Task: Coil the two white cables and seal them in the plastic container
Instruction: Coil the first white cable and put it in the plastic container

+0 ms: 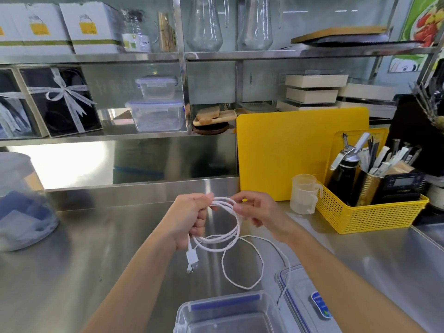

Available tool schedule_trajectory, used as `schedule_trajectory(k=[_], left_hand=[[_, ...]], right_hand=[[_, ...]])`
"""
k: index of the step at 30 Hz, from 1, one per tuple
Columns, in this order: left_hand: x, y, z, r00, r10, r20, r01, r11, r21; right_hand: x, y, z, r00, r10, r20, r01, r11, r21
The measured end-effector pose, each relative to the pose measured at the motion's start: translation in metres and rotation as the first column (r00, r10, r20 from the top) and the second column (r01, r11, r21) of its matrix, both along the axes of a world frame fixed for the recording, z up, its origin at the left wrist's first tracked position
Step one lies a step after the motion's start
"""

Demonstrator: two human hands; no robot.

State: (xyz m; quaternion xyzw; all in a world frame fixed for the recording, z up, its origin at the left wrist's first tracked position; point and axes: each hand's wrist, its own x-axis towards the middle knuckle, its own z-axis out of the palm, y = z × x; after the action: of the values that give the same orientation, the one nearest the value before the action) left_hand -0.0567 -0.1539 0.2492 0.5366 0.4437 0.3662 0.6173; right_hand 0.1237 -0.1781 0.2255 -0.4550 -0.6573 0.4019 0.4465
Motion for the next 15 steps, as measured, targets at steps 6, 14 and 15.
schedule_trajectory(k=[6, 14, 15], left_hand=[[0.010, -0.001, -0.015, 0.988, 0.124, -0.088, -0.124, 0.992, 0.008], [-0.004, 0.012, -0.003, 0.837, 0.113, -0.536, 0.091, 0.936, 0.339], [-0.005, 0.012, -0.001, 0.780, 0.149, -0.607, 0.117, 0.919, 0.376]], right_hand=[[-0.020, 0.001, -0.009, 0.865, -0.085, 0.494, 0.088, 0.996, 0.018], [-0.015, 0.001, -0.001, 0.931, -0.073, 0.357, 0.111, 0.990, -0.087], [-0.014, 0.002, -0.001, 0.926, -0.069, 0.372, 0.109, 0.990, -0.087]])
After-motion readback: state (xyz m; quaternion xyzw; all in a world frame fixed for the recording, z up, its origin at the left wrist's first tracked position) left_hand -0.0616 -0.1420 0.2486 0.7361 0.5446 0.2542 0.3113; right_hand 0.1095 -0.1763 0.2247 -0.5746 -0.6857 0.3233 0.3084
